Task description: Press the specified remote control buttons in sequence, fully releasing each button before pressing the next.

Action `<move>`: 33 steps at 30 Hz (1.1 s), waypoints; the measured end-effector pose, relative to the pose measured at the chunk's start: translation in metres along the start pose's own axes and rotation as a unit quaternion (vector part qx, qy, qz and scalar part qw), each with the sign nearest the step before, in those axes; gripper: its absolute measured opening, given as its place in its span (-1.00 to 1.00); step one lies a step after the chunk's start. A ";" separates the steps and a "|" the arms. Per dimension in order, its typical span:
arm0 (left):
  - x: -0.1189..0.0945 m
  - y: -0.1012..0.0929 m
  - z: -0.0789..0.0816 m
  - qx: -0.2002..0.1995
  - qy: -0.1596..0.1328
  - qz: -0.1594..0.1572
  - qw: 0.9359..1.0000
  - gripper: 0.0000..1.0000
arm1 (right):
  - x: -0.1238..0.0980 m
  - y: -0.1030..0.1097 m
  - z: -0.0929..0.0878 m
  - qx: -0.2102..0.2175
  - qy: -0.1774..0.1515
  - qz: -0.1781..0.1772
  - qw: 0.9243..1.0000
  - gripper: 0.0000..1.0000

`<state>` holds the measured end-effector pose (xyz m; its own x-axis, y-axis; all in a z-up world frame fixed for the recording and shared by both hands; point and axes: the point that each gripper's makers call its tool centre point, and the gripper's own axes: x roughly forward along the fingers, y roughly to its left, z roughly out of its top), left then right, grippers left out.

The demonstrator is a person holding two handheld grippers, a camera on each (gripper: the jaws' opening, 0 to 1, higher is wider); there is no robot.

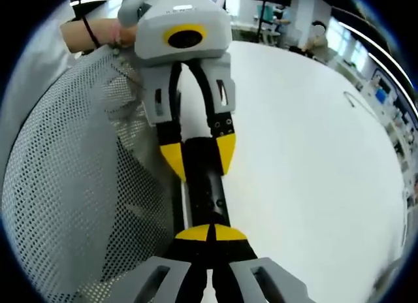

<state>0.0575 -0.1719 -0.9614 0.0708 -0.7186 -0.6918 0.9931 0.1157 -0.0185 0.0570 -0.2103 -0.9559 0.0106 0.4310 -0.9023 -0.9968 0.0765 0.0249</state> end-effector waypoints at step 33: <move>0.000 0.000 0.001 0.000 -0.003 0.000 1.000 -0.51 | -0.006 0.002 -0.005 0.020 -0.026 0.017 0.999 -1.00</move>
<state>0.0575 -0.1726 -0.9612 0.0716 -0.7231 -0.6871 0.9931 0.1158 -0.0184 0.0546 -0.2175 -0.9530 -0.0189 0.4806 -0.8767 -0.9927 0.0957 0.0738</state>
